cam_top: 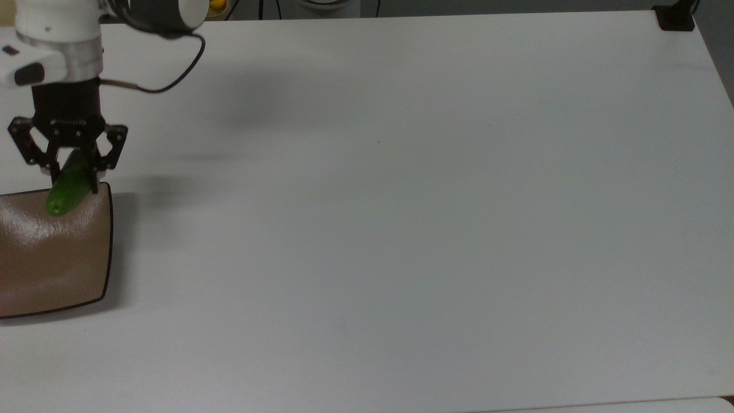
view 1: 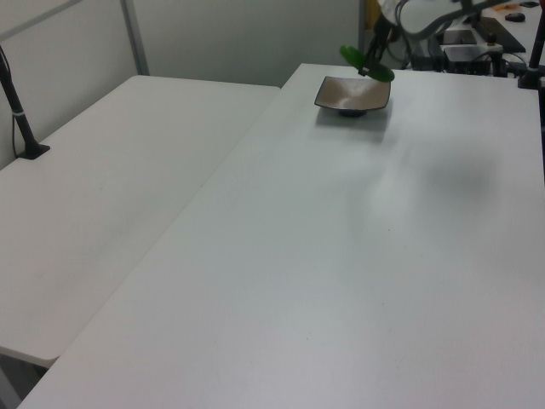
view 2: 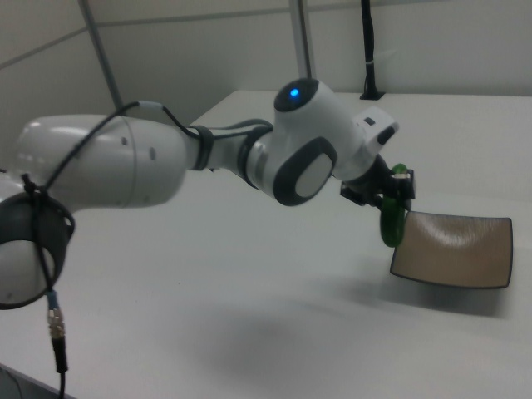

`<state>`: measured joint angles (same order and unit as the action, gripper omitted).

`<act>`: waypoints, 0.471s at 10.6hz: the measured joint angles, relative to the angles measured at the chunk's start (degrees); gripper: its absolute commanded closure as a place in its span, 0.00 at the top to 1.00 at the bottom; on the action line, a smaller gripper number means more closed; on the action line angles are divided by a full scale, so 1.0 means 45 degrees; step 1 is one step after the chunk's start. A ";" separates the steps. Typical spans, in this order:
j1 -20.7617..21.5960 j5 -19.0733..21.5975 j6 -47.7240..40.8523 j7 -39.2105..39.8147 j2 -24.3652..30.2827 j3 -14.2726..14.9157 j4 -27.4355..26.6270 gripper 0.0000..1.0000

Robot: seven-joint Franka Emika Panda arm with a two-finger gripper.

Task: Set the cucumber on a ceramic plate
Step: 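Lower the cucumber onto the plate and open the gripper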

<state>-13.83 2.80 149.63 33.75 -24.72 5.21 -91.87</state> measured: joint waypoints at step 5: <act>-0.0712 -0.0285 0.2120 0.0013 -0.2841 -0.0003 0.1957 0.24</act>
<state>-17.03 1.51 159.17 33.81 -37.50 5.19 -83.06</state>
